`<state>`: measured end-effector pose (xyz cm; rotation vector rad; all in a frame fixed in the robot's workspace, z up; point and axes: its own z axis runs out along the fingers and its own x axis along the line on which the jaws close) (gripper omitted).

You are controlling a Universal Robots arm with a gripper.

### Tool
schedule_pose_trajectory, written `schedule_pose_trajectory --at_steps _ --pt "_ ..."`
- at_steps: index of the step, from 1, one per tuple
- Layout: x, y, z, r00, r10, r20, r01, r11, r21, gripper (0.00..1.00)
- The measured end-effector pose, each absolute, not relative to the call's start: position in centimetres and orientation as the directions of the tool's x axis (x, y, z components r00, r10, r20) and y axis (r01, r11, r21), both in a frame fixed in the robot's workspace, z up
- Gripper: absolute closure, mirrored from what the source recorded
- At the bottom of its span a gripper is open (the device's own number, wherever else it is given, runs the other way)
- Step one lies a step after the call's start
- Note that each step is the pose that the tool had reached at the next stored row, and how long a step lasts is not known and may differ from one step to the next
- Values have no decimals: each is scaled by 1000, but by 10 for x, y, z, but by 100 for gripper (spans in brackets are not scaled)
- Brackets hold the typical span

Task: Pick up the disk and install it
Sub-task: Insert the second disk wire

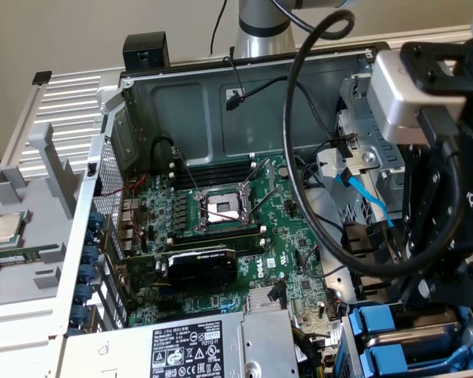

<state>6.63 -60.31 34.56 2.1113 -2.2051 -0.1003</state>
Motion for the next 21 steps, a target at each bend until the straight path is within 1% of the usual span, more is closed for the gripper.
schedule_pose_trajectory --at_steps 13,21 --pt "66 -604 344 -43 -999 10 -993 44 108 84" --pt "66 -605 344 -43 -999 -3 -993 43 108 84"
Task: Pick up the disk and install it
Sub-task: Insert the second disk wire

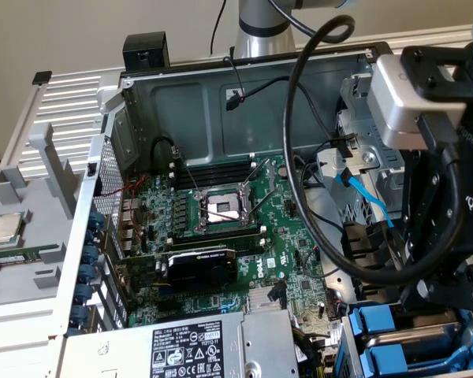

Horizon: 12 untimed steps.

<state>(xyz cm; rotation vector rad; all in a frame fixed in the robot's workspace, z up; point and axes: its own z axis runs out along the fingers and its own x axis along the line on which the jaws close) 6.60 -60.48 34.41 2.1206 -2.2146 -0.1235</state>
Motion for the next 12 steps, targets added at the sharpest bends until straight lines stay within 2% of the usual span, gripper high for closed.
schedule_pose_trajectory --at_steps 12 --pt "66 -611 346 -44 -999 -24 -993 41 109 84"
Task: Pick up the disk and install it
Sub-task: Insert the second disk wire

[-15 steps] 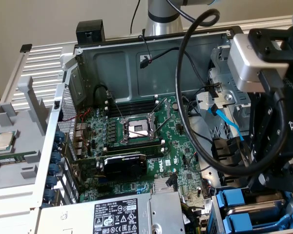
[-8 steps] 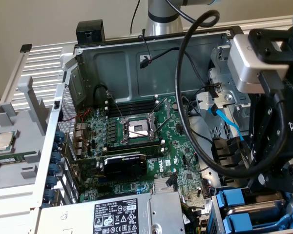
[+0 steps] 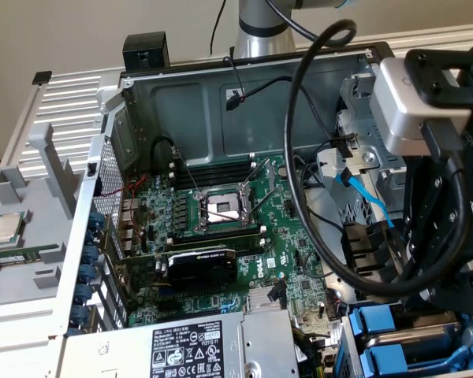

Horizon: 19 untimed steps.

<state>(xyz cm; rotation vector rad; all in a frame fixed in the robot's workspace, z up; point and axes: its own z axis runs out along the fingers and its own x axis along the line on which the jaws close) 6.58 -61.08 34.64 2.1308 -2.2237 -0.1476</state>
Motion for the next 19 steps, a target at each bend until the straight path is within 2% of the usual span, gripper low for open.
schedule_pose_trajectory --at_steps 11,19 --pt "66 -618 348 -44 -997 -67 -993 36 111 84" --pt "66 -619 348 -47 -996 -71 -993 39 111 84"
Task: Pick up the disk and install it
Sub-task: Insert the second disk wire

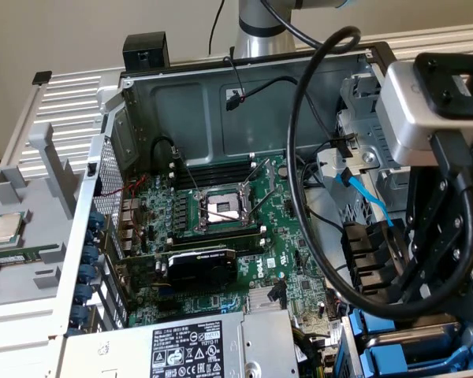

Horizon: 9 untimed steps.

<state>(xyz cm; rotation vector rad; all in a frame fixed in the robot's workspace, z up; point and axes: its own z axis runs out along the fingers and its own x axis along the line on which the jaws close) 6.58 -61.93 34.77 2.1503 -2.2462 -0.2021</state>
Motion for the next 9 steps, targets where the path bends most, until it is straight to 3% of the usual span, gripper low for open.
schedule_pose_trajectory --at_steps 9 --pt "66 -619 347 -49 -996 -68 -993 41 111 84"
